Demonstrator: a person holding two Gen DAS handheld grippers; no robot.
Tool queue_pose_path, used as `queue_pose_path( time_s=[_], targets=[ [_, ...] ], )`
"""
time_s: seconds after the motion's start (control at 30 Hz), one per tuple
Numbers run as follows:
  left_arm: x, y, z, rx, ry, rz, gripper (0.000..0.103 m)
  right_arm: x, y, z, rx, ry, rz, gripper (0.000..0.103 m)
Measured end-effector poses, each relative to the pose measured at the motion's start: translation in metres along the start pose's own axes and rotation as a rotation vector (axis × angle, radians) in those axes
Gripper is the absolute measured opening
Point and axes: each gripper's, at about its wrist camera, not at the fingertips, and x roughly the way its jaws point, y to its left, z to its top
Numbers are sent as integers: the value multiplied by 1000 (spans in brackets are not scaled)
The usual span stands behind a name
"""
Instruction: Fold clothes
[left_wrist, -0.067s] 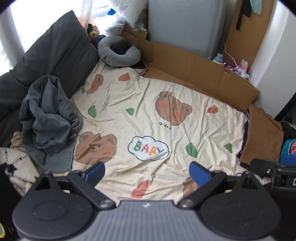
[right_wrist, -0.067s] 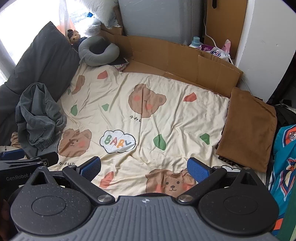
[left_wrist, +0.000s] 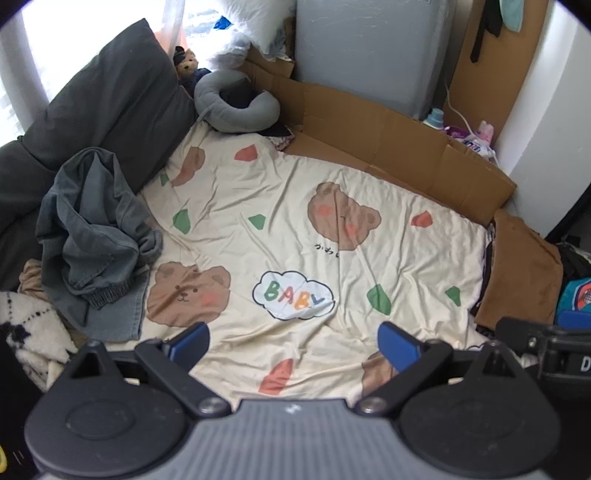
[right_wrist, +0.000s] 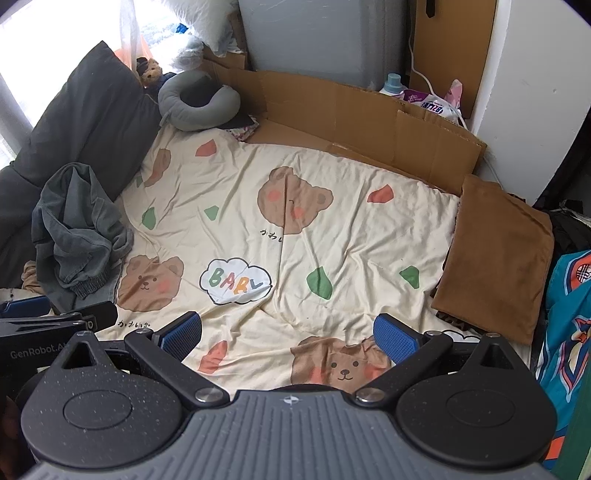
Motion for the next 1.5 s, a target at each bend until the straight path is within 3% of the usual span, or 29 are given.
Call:
queue_pose_path(
  time_s=[1.5],
  targets=[
    [-6, 12, -1, -55, -38, -27, 100, -5, -3, 0, 25, -21, 1, 102]
  ],
)
